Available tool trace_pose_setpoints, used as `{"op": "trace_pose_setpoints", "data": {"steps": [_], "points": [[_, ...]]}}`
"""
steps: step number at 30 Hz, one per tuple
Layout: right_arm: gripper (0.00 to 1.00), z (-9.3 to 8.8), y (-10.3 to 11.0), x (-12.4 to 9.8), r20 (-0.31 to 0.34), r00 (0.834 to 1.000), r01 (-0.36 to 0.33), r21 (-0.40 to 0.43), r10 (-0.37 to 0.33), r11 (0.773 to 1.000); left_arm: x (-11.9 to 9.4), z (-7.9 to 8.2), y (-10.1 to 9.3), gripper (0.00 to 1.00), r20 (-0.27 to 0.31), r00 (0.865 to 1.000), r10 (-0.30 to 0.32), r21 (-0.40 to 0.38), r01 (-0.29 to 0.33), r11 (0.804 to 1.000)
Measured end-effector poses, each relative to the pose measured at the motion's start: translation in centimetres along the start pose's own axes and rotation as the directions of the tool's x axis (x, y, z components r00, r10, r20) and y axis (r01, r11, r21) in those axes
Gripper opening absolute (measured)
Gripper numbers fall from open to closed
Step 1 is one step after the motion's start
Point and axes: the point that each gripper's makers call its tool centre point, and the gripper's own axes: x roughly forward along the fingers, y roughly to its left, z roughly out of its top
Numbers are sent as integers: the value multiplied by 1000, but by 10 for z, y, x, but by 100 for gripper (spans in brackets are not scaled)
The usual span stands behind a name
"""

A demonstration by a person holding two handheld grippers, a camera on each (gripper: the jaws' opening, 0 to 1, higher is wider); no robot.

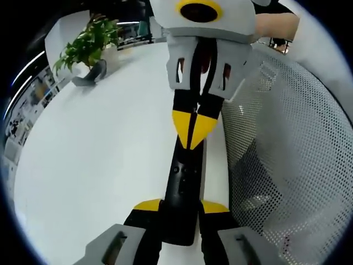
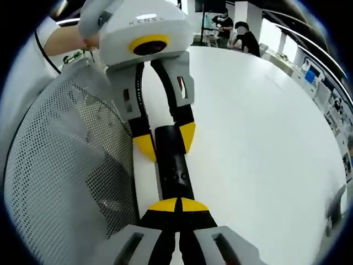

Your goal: Press the specified remote control buttons in sequence, fully releasing each button before pressing the next.

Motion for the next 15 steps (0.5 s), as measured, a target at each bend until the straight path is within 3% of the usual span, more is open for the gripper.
{"op": "trace_pose_setpoints", "data": {"steps": [15], "points": [[0, -2, -2, 0, -28, 999, 24, -49, -25, 999, 1, -1, 1, 24, -1, 1000, -13, 18, 13, 1000]]}}
